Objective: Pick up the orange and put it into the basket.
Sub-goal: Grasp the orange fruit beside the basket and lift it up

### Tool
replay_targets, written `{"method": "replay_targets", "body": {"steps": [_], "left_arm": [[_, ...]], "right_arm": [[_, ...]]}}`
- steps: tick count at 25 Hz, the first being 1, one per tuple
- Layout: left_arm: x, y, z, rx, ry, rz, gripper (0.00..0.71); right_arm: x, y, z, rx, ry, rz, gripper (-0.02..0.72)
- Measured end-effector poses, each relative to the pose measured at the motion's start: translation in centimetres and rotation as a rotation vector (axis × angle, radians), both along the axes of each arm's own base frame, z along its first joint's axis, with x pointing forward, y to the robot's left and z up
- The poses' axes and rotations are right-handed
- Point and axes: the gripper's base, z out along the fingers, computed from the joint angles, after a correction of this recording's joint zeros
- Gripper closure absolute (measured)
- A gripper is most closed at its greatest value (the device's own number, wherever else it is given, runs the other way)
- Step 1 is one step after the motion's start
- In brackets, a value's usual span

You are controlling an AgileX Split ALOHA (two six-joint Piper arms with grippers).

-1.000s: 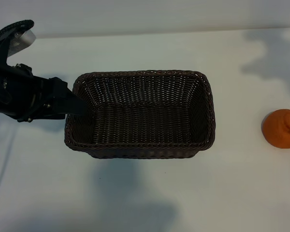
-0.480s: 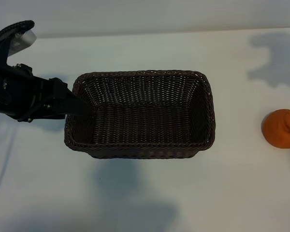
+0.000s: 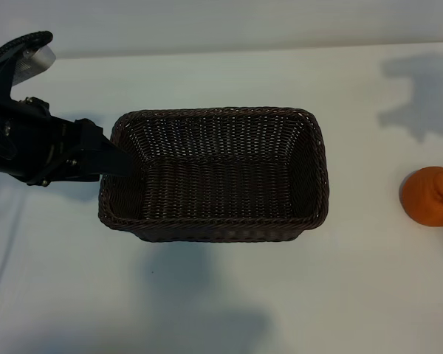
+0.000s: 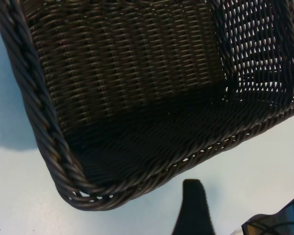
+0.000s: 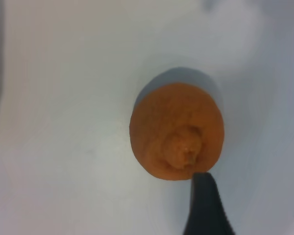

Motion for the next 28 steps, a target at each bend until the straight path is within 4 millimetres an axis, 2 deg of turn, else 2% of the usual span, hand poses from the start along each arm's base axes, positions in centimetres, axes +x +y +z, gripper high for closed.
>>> {"method": "replay_targets", "body": {"steps": [12,21,28], "left_arm": [[0.0,0.0,0.0,-0.001,0.000,0.000,0.140],[0.0,0.0,0.0,-0.001,-0.002,0.002,0.140],[0.1,0.0,0.0,-0.002,-0.008,0.006,0.140]], "right_arm": [[1.0,-0.2,-2.3,0.006,0.070,-0.002,0.269],[0.7,-0.2,-7.0,0.018,0.161,-0.005,0.269],[1.0,-0.1,-7.5,0.025,0.148,-0.014,0.269]]}}
